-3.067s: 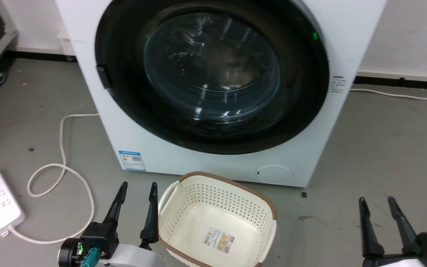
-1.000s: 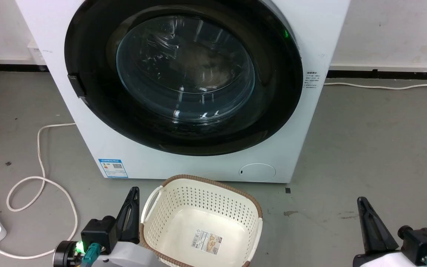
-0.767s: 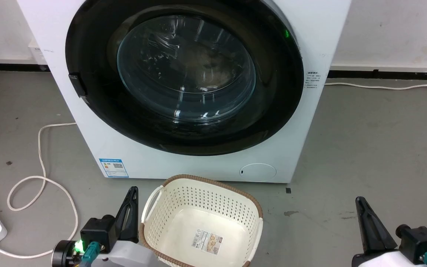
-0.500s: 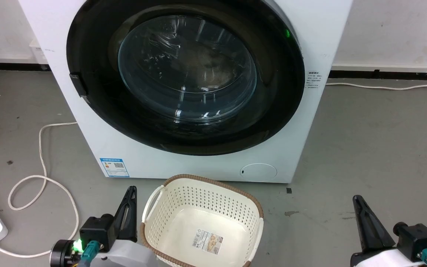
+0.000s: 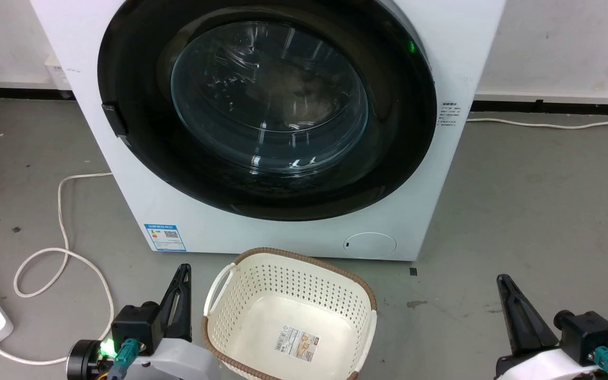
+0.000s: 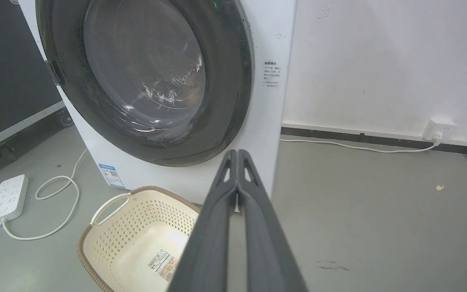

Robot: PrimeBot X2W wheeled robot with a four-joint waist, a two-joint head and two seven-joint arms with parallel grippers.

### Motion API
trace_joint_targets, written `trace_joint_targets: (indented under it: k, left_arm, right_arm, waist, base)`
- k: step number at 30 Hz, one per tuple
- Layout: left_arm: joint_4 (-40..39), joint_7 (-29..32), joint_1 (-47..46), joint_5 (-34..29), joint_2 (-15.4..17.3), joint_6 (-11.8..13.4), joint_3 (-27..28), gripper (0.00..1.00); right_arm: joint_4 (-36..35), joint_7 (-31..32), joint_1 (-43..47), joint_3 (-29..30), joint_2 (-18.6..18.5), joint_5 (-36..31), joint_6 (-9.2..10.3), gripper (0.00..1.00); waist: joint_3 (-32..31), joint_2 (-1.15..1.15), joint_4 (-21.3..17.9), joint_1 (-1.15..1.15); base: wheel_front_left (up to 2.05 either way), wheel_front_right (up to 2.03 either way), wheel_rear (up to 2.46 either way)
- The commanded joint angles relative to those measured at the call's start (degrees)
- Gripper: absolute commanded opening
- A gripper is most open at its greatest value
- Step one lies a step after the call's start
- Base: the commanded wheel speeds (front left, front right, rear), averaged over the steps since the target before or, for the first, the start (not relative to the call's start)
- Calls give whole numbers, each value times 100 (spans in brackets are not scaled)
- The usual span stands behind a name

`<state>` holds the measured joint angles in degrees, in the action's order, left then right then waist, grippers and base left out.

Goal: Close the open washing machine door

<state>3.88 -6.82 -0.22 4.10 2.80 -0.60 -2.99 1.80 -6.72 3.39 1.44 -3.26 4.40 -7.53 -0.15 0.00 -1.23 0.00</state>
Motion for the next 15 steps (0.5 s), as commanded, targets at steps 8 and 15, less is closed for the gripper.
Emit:
trace_joint_targets:
  k: [8, 15]
  left_arm:
    - [-96, 125, 14, -100, 5, 35, 63, 0]
    - [-152, 231, 15, -159, 6, 39, 108, 0]
  right_arm:
    - [-59, 114, -123, -33, 24, -99, 3, 0]
    - [-82, 220, -164, -54, 26, -164, 3, 0]
  waist:
    - [3, 0, 20, 0]
    - [5, 0, 39, 0]
  base:
    - [0, 0, 0]
    - [0, 0, 0]
